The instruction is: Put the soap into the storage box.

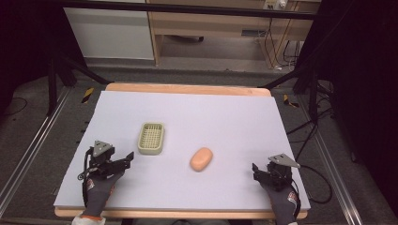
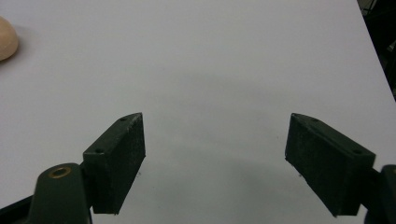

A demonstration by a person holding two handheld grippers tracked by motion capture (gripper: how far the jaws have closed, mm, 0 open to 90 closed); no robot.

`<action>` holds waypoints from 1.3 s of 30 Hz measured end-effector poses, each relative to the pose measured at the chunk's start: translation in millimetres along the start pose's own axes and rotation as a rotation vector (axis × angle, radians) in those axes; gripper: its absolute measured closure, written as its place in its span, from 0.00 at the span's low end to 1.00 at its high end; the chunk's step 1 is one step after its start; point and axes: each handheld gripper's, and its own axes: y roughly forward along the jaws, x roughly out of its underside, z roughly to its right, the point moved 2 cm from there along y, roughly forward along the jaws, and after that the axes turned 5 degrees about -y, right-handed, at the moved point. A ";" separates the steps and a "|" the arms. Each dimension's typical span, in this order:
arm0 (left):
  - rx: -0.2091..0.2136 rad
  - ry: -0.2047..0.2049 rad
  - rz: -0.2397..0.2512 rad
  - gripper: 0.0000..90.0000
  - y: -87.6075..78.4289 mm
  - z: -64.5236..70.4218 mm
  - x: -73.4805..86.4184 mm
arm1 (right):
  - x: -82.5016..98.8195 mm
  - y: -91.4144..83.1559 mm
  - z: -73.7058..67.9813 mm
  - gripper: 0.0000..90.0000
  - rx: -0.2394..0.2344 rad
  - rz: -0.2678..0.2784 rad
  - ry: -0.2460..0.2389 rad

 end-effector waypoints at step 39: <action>0.172 0.166 -0.014 0.26 9.7 82.2 -36.2 | 2.2 -0.3 -4.5 0.17 0.003 0.000 -0.013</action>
